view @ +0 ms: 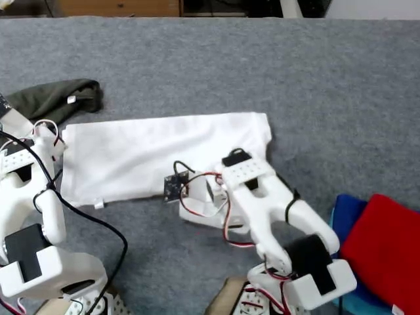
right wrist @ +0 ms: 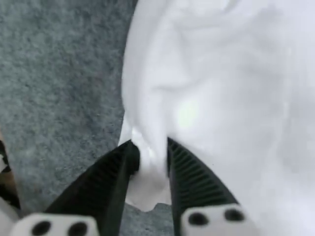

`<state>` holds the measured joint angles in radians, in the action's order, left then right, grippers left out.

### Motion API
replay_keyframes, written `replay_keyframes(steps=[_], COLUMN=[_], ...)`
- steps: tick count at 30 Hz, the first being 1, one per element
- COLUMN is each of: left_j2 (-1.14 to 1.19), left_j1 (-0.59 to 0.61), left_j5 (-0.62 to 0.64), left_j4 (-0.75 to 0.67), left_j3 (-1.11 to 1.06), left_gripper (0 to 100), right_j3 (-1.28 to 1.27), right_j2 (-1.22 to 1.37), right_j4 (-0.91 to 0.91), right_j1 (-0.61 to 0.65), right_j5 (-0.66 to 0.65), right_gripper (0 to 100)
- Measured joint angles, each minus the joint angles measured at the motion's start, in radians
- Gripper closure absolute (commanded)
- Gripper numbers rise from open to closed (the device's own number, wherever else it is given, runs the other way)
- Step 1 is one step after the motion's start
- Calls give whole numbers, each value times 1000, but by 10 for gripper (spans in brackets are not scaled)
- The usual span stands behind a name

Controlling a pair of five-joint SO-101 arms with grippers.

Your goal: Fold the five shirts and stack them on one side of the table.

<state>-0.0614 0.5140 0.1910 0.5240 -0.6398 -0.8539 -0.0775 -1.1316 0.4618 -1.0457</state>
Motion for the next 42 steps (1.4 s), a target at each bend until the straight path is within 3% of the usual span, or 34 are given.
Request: replay_keyframes(steps=[11, 25, 39, 42], left_j2=[0, 0, 0, 0], left_j1=[0, 0, 0, 0], left_j5=[0, 0, 0, 0], left_j4=[0, 0, 0, 0], left_j3=[0, 0, 0, 0], left_gripper=[976, 976, 976, 976], right_j3=[48, 433, 870, 878], right_j2=[46, 77, 420, 427], right_j4=[-12, -158, -158, -161], right_j1=[-41, -87, -87, -87], right_j5=[25, 92, 83, 55], right_gripper=[994, 994, 988, 882])
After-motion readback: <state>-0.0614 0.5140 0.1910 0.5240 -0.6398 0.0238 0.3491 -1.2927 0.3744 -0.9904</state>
